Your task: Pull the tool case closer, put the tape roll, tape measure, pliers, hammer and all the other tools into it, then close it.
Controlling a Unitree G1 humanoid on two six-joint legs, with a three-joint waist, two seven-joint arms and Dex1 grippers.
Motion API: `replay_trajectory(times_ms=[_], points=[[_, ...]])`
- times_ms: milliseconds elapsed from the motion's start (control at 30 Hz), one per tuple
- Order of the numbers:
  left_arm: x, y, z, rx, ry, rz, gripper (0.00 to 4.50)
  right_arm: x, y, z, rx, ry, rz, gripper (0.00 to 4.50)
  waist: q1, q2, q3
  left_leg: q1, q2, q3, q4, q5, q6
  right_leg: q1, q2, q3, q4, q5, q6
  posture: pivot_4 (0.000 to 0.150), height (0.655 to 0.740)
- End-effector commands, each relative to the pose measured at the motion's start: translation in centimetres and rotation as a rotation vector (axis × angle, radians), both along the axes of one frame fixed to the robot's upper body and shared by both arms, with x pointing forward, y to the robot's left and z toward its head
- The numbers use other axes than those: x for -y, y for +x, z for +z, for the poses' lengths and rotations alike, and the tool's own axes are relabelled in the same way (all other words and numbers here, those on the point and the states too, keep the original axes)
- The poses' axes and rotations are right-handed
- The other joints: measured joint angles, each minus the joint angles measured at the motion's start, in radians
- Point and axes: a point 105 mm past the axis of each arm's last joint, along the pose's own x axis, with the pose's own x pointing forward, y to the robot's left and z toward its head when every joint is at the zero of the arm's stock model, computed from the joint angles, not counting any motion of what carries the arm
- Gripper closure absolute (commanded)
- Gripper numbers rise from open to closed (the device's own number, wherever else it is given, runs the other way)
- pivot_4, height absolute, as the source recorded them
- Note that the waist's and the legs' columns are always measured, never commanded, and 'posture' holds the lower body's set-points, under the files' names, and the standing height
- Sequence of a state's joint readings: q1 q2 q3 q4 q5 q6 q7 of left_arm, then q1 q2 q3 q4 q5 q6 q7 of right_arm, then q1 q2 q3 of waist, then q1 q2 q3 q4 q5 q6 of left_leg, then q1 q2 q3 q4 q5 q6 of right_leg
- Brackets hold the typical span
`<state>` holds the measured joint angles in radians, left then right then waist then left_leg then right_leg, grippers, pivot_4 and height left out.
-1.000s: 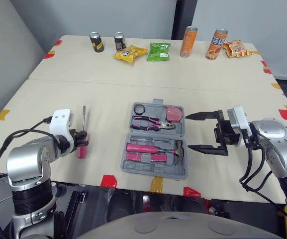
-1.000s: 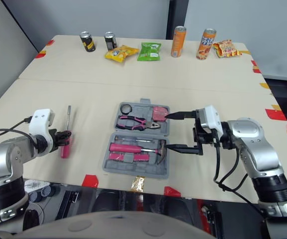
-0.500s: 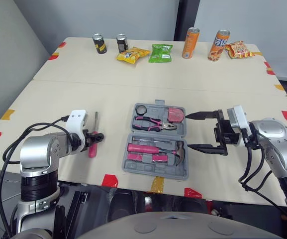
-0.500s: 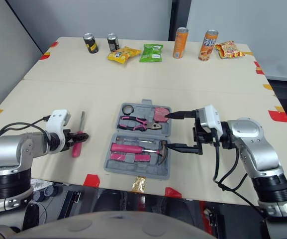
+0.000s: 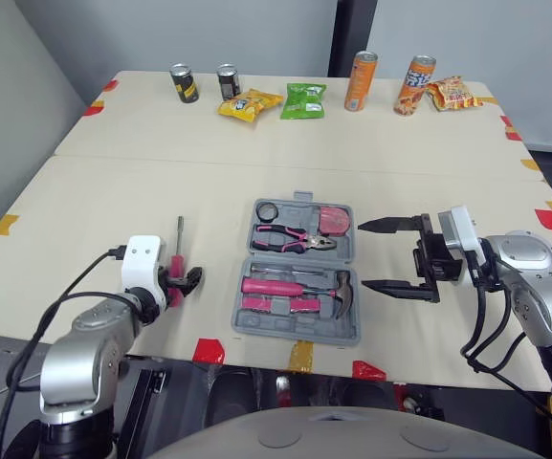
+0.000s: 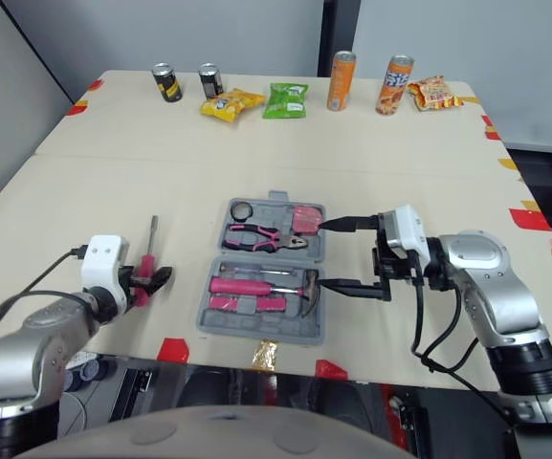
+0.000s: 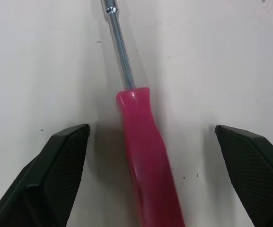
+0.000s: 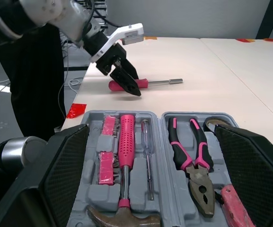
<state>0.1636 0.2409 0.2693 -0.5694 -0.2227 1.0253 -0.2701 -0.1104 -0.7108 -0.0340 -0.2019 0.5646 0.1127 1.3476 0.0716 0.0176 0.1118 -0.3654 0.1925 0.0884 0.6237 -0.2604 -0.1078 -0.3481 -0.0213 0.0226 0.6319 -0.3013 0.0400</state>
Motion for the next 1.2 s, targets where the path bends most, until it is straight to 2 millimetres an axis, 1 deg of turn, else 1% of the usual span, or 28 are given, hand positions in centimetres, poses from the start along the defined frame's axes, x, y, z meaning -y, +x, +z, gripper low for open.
replay_trajectory(times_ms=[33,100,233,300,367,500,733,867,933,1133,1200], points=[[-0.4,0.7,0.4,0.114,0.017,0.086,0.02,0.1,-0.1,1.1,0.038,0.013,0.014,0.0,0.0,-0.001,0.001,0.0,0.0,0.0,0.0,0.0,0.0,0.0,0.0,0.0,0.0,0.0,0.0,0.15,0.74],[-0.2,1.2,0.4,0.164,0.002,0.116,0.02,0.2,-0.1,1.1,0.039,0.009,0.013,0.0,-0.001,-0.002,0.002,0.0,0.0,0.0,0.0,0.0,0.0,0.0,0.0,0.0,0.0,0.0,0.0,0.15,0.74],[-0.3,2.4,0.2,0.228,0.06,0.152,0.02,0.3,-0.1,1.1,0.039,0.006,0.012,0.0,-0.004,-0.003,0.003,0.0,0.0,0.0,0.0,0.0,0.0,0.001,0.0,0.0,0.0,0.0,0.0,0.15,0.74],[-0.7,2.5,0.3,0.246,0.062,0.188,0.02,0.3,-0.2,1.2,0.042,0.006,0.009,0.0,-0.004,-0.004,0.004,0.0,0.0,0.0,0.0,0.0,0.0,0.001,0.0,0.0,0.0,0.0,0.001,0.15,0.74],[-0.9,2.3,0.2,0.251,0.067,0.201,0.02,0.3,-0.2,1.2,0.043,0.006,0.007,0.0,-0.004,-0.004,0.004,0.0,0.0,0.0,0.0,0.0,0.0,0.001,0.0,0.0,0.0,0.001,0.001,0.15,0.74],[-0.3,1.6,-0.3,0.24,0.066,0.18,0.02,0.3,-0.2,1.2,0.041,0.005,0.006,0.0,-0.004,-0.004,0.004,0.0,-0.001,0.0,0.0,0.0,0.0,0.001,0.0,0.0,0.0,0.001,0.001,0.15,0.74],[-0.1,1.2,-0.2,0.233,0.055,0.189,0.02,0.3,-0.3,1.2,0.042,0.005,0.006,0.0,-0.005,-0.004,0.004,0.0,-0.001,0.0,0.001,0.0,0.0,0.001,-0.001,0.0,0.0,0.001,0.001,0.15,0.74],[-0.3,0.7,-0.9,0.185,0.049,0.22,0.02,0.2,-0.3,1.2,0.044,0.006,0.004,0.0,-0.005,-0.004,0.004,0.0,-0.001,0.0,0.001,0.0,0.0,0.001,-0.001,0.0,0.0,0.001,0.002,0.15,0.74],[-0.2,0.5,-0.8,0.181,0.042,0.218,0.02,0.3,-0.3,1.2,0.045,0.006,0.002,0.0,-0.005,-0.004,0.004,0.0,-0.001,0.0,0.001,0.0,0.0,0.001,-0.001,0.0,0.0,0.001,0.002,0.15,0.74],[0.1,0.6,-1.0,0.177,0.028,0.205,0.02,0.2,-0.3,1.2,0.046,0.006,0.001,0.0,-0.005,-0.004,0.003,0.0,-0.001,0.0,0.001,0.0,0.0,0.001,-0.001,0.001,0.0,0.001,0.002,0.15,0.74],[0.2,0.6,-1.1,0.175,0.026,0.205,0.57,0.3,-0.2,1.2,0.046,0.007,-0.001,0.0,-0.005,-0.004,0.003,0.0,-0.001,0.0,0.001,0.0,0.0,0.001,-0.001,0.001,0.0,0.001,0.002,0.15,0.74]])
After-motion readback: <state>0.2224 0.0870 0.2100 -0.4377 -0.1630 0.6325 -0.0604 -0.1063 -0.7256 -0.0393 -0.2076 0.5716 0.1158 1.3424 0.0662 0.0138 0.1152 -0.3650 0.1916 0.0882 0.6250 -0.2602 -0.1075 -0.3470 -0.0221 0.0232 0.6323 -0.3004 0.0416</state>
